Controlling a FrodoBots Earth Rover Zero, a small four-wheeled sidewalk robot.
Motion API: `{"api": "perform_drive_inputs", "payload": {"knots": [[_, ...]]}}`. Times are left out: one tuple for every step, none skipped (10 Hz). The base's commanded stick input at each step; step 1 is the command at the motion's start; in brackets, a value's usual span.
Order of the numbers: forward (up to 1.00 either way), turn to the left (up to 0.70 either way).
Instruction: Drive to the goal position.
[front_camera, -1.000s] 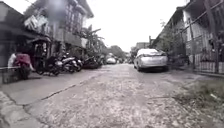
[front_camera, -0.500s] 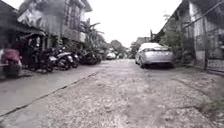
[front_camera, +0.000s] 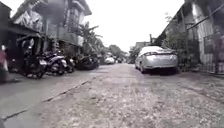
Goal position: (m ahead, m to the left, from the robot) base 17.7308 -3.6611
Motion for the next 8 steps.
{"api": "perform_drive_inputs", "payload": {"knots": [[1.00,0.00],[1.00,0.00],[1.00,0.00],[1.00,0.00],[1.00,0.00],[1.00,0.00],[1.00,-0.02],[1.00,-0.24]]}}
